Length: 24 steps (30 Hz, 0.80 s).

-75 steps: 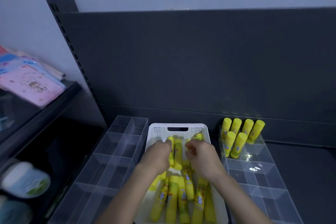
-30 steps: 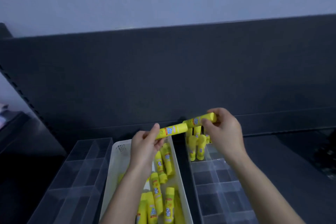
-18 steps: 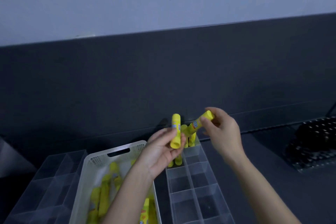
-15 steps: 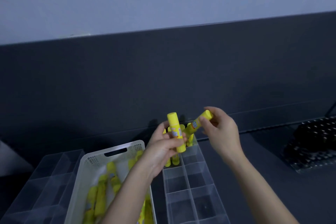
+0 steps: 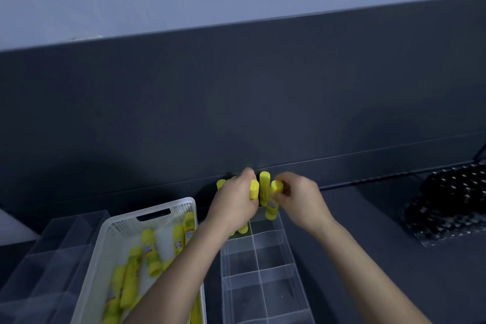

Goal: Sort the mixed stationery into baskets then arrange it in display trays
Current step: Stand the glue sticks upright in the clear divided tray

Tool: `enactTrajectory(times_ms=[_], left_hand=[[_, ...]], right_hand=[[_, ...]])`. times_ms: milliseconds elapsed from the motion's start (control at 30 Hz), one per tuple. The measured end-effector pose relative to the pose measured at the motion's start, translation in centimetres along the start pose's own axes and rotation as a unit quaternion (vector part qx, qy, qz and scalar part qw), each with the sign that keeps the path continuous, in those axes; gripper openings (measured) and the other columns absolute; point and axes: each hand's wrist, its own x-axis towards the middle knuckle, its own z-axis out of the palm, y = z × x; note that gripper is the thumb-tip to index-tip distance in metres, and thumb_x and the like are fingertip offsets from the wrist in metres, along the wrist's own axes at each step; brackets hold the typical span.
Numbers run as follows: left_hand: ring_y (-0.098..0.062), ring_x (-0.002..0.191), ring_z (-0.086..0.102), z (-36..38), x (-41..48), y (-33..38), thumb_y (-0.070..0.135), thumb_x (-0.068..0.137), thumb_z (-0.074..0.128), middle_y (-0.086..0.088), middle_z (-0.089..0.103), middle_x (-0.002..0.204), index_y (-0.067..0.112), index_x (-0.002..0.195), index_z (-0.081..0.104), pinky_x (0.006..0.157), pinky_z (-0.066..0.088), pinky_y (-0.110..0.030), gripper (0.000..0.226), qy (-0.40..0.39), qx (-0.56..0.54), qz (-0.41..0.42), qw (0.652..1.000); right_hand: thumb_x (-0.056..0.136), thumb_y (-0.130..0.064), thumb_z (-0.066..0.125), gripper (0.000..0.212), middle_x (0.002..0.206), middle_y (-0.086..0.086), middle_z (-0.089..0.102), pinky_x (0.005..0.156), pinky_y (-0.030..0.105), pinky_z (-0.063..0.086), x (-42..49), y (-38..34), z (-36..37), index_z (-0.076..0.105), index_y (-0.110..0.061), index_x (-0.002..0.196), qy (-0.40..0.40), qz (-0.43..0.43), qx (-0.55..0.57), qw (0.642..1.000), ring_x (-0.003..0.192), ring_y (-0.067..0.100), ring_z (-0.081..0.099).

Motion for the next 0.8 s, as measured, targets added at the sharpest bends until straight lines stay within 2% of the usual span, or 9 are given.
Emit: enactTrajectory(times_ms=[67, 133, 167, 267, 400, 500, 567, 633, 800], left_hand=[[-0.024, 0.068, 0.058, -0.1, 0.3, 0.0, 0.014, 0.078, 0.064, 0.002, 0.056, 0.075, 0.021, 0.097, 0.045, 0.055, 0.046, -0.033, 0.027, -0.007, 0.03, 0.002, 1.0], [-0.024, 0.067, 0.058, -0.4, 0.6, 0.2, 0.02, 0.074, 0.068, 0.003, 0.056, 0.073, 0.022, 0.094, 0.047, 0.054, 0.043, -0.031, 0.029, -0.011, 0.045, 0.01, 0.999], [-0.022, 0.066, 0.058, -0.5, 0.6, 0.3, 0.023, 0.071, 0.07, 0.004, 0.057, 0.072, 0.023, 0.09, 0.048, 0.054, 0.044, -0.031, 0.029, -0.015, 0.034, 0.009, 0.999], [-0.018, 0.065, 0.059, -0.6, 1.0, 0.4, 0.028, 0.066, 0.074, 0.005, 0.059, 0.072, 0.024, 0.084, 0.051, 0.055, 0.049, -0.033, 0.03, -0.037, 0.005, -0.003, 0.999], [-0.016, 0.07, 0.058, -0.1, 1.3, -0.2, 0.02, 0.069, 0.078, 0.008, 0.055, 0.076, 0.022, 0.085, 0.053, 0.058, 0.045, -0.029, 0.029, -0.08, 0.019, 0.002, 0.997], [-0.019, 0.075, 0.057, 0.6, 1.3, -0.7, 0.016, 0.071, 0.076, 0.011, 0.048, 0.074, 0.023, 0.082, 0.05, 0.064, 0.048, -0.031, 0.028, -0.107, 0.037, 0.005, 0.994], [-0.02, 0.082, 0.056, 1.2, 1.1, -1.2, 0.021, 0.072, 0.075, 0.01, 0.051, 0.076, 0.025, 0.082, 0.049, 0.076, 0.046, -0.033, 0.028, -0.107, 0.084, 0.027, 0.99], [-0.018, 0.092, 0.052, 1.6, 1.0, -1.6, 0.03, 0.072, 0.075, 0.008, 0.058, 0.087, 0.027, 0.09, 0.055, 0.089, 0.035, -0.036, 0.027, -0.092, 0.137, 0.051, 0.985], [-0.019, 0.102, 0.052, 2.4, 0.7, -2.4, 0.037, 0.072, 0.075, 0.008, 0.064, 0.1, 0.027, 0.104, 0.06, 0.091, 0.029, -0.035, 0.037, -0.057, 0.131, 0.056, 0.988]], right_hand=[[0.078, -0.006, 0.056, 0.012, 0.059, -0.01, 0.054, 0.046, 0.015, 0.036, 0.2, 0.3, 0.5, 0.06, -0.018, 0.079, -0.018, -0.004, -0.02, 1.0, 0.056, 0.006, 0.05], [0.078, -0.006, 0.054, 0.015, 0.062, -0.009, 0.056, 0.046, 0.013, 0.038, 0.3, 0.7, 1.0, 0.061, -0.017, 0.085, -0.043, -0.001, -0.034, 0.998, 0.056, 0.003, 0.053], [0.078, -0.006, 0.053, 0.016, 0.065, -0.007, 0.059, 0.047, 0.014, 0.042, 0.3, 0.8, 1.2, 0.061, -0.017, 0.086, -0.056, 0.002, -0.036, 0.998, 0.058, 0.005, 0.055], [0.076, -0.006, 0.05, 0.017, 0.073, 0.001, 0.065, 0.057, 0.032, 0.054, 0.3, 1.0, 1.7, 0.061, -0.017, 0.084, -0.078, 0.008, -0.044, 0.996, 0.065, 0.021, 0.062], [0.075, -0.004, 0.051, 0.021, 0.073, 0.001, 0.063, 0.057, 0.031, 0.051, 0.2, 1.1, 1.8, 0.062, -0.016, 0.087, -0.073, 0.007, -0.053, 0.996, 0.067, 0.023, 0.06], [0.075, -0.003, 0.051, 0.023, 0.071, -0.001, 0.06, 0.05, 0.022, 0.046, 0.3, 1.1, 1.8, 0.062, -0.017, 0.089, -0.075, 0.01, -0.048, 0.996, 0.064, 0.021, 0.059], [0.075, -0.001, 0.051, 0.026, 0.073, -0.001, 0.06, 0.053, 0.027, 0.048, 0.3, 1.0, 1.7, 0.063, -0.018, 0.091, -0.073, 0.003, -0.052, 0.996, 0.066, 0.021, 0.058], [0.074, -0.001, 0.053, 0.026, 0.072, -0.002, 0.058, 0.058, 0.032, 0.049, 0.2, 1.0, 1.6, 0.063, -0.017, 0.092, -0.068, -0.002, -0.052, 0.996, 0.068, 0.022, 0.057], [0.077, -0.003, 0.055, 0.02, 0.072, 0.0, 0.059, 0.06, 0.035, 0.049, -0.1, 0.7, 1.8, 0.062, -0.017, 0.089, -0.063, -0.002, -0.041, 0.997, 0.067, 0.023, 0.056]])
